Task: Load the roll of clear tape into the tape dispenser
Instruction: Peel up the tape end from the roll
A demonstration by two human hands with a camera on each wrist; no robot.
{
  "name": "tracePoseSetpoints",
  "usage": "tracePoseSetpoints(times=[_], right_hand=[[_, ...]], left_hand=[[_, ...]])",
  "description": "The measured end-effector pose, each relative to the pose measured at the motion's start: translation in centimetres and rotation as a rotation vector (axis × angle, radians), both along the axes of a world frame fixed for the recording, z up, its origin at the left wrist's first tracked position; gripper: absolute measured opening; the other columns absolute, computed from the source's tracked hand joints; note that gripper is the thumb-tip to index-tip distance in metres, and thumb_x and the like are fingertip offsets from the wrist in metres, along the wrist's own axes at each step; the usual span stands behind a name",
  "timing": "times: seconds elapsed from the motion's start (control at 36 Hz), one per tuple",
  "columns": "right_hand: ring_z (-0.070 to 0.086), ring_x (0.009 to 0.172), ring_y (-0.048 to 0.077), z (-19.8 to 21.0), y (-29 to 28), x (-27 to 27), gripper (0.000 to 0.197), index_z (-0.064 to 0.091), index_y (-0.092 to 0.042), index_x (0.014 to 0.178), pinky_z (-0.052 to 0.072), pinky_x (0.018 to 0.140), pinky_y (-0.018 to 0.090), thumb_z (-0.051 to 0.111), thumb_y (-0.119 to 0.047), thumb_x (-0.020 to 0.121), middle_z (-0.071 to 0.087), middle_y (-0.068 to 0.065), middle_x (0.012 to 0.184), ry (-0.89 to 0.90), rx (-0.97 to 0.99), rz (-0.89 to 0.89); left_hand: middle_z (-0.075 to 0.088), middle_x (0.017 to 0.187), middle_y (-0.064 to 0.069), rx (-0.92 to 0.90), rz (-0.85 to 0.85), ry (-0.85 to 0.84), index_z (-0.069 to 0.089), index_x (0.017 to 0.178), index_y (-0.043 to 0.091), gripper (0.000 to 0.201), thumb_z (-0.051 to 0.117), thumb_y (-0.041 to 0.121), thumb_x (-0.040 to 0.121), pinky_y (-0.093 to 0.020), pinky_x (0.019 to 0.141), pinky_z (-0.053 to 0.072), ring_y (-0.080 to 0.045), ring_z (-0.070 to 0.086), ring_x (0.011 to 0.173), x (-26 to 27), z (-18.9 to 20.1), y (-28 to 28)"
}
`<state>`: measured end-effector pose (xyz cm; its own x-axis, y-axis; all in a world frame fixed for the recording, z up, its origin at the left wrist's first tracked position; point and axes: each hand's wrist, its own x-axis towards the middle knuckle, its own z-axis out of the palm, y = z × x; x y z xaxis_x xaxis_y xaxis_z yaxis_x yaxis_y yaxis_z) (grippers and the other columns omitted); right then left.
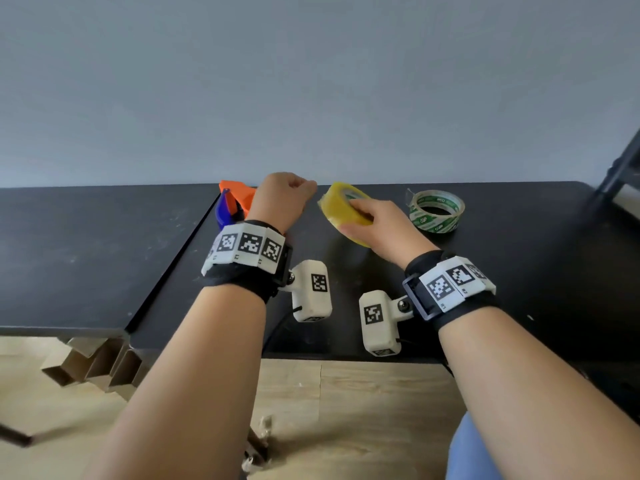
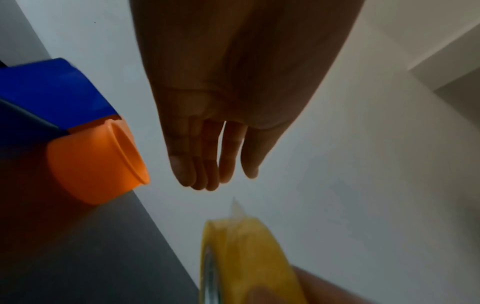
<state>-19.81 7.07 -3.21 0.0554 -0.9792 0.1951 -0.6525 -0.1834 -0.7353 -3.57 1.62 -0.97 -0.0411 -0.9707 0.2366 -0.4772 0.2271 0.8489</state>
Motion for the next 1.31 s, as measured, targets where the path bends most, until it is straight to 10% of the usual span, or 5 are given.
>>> tracePoseSetpoints(times=[0.14, 0.5, 0.78, 1.08, 1.31], right_hand=[[0.057, 0.119, 0.024, 0.0, 0.7, 0.6, 0.053, 0.049, -0.012, 0.141, 0.041, 0.088, 0.028, 0.064, -0.025, 0.092, 0.06, 0.01, 0.133, 0.036, 0.035, -0.011], [0.048, 0.098, 0.009, -0.5, 1.8, 1.3, 0.041, 0.059, -0.015, 0.132, 0.033, 0.082, 0.021, 0.064, -0.019, 0.091, 0.062, 0.007, 0.127, 0.049, 0.021, 0.029], [0.054, 0.108, 0.017, -0.5, 1.3, 1.3, 0.04, 0.059, -0.017, 0.131, 0.035, 0.086, 0.025, 0.062, -0.025, 0.092, 0.062, 0.006, 0.127, 0.117, 0.054, 0.018], [0.058, 0.097, 0.019, -0.1, 1.2, 0.9, 0.032, 0.065, -0.011, 0.12, 0.042, 0.08, 0.028, 0.061, -0.025, 0.092, 0.067, 0.008, 0.11, 0.093, 0.045, 0.043], [0.059, 0.096, 0.022, -0.2, 0.8, 1.0, 0.04, 0.06, -0.012, 0.122, 0.041, 0.07, 0.031, 0.063, -0.036, 0.09, 0.062, 0.004, 0.103, 0.12, 0.02, 0.011]], left_hand=[[0.067, 0.084, -0.001, 0.004, -0.008, -0.091, 0.074, 0.1, 0.011, 0.025, 0.069, 0.031, 0.085, -0.029, 0.078, 0.051, -0.014, 0.06, 0.077, -0.5, -1.1, 1.3], [0.062, 0.066, -0.007, 0.159, 0.054, 0.088, 0.072, 0.096, -0.001, 0.016, 0.067, 0.01, 0.086, -0.018, 0.048, 0.045, -0.014, 0.054, 0.053, -0.3, -1.2, 2.3], [0.061, 0.068, -0.004, 0.124, -0.01, 0.061, 0.072, 0.095, 0.004, 0.014, 0.066, 0.016, 0.089, -0.027, 0.07, 0.05, -0.013, 0.054, 0.061, -0.3, -0.6, 2.7], [0.06, 0.065, 0.001, 0.032, -0.107, 0.021, 0.072, 0.092, 0.006, 0.011, 0.066, 0.015, 0.088, -0.003, 0.047, 0.042, -0.004, 0.053, 0.055, -0.3, 0.1, 3.1], [0.062, 0.071, 0.001, -0.062, -0.027, 0.049, 0.07, 0.086, 0.014, 0.008, 0.063, 0.01, 0.088, -0.026, 0.068, 0.048, -0.011, 0.053, 0.065, 0.3, 0.1, 2.6]])
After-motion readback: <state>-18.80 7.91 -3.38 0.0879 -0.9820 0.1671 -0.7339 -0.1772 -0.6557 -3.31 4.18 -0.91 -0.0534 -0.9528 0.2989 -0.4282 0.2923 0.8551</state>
